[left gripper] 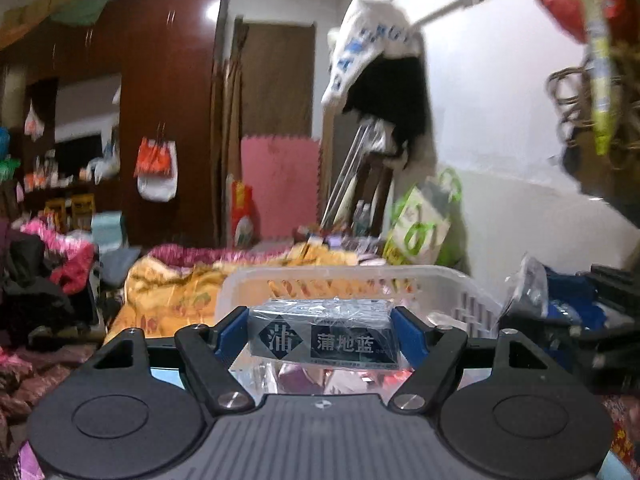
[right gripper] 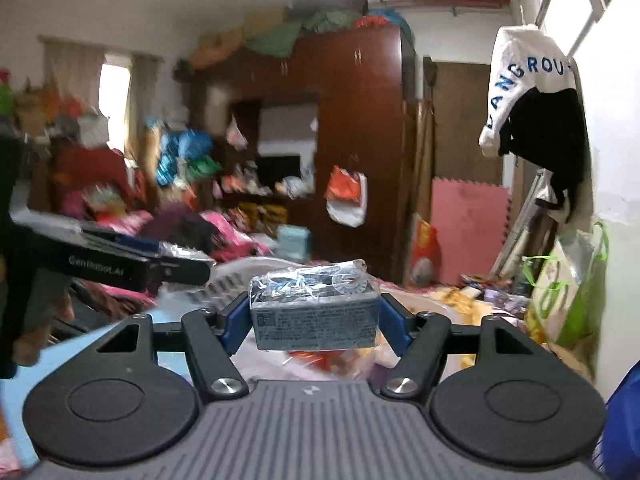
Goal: Organize objects
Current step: 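Lower both boxes into the white basket and open both grippers, then grasp a clear bagged packet with the left gripper while the right grasps a white wrapped packet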
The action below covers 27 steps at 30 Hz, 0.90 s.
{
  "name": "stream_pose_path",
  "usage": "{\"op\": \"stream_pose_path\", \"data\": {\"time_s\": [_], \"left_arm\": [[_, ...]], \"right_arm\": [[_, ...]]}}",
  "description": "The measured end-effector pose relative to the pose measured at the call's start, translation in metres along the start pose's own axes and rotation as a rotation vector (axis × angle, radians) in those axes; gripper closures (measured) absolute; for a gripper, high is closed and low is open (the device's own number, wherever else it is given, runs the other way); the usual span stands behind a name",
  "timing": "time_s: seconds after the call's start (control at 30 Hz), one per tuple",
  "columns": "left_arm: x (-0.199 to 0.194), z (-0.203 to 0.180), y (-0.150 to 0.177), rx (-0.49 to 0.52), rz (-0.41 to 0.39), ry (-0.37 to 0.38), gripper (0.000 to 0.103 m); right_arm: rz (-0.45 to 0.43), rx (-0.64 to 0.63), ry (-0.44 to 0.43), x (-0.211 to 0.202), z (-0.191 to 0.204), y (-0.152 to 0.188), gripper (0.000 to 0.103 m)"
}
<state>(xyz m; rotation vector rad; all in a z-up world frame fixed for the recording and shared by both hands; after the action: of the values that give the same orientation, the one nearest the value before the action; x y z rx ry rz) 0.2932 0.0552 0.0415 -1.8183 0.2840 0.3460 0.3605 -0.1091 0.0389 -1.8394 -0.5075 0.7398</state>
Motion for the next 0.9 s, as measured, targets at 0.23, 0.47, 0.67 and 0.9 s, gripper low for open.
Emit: {"op": "stream_pose_path", "data": {"time_s": [0.23,0.47,0.67,0.9], "left_arm": [[0.037,0.014,0.013,-0.017,0.062,-0.064,0.013],[-0.017,0.01,0.018,0.031,-0.018,-0.019,0.011],[-0.065,0.055,0.08,0.019,0.028,-0.053,0.005],[-0.037,0.097,0.105,-0.08,0.131,-0.08,0.006]], "right_arm": [[0.028,0.009,0.073,0.018,-0.002,0.007,0.0],[-0.015,0.083,0.034,-0.028,-0.004,0.02,0.0],[0.124,0.108,-0.089,-0.041,0.039,0.099,0.0],[0.239,-0.011,-0.181,-0.002,0.096,0.122,0.0]]}}
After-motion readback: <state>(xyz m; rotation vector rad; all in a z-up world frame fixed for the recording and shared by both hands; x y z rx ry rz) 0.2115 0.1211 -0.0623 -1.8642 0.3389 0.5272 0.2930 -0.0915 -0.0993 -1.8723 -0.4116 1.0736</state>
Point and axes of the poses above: each gripper's, at about its wrist camera, not at the fingertips, and x roughly the way its jaws point, z to its left, y to its underside, the point moved 9 cm from there along x, roughly the way its jaws point, and after that the axes turned 12 degrees about -x, right-handed, at the moved point
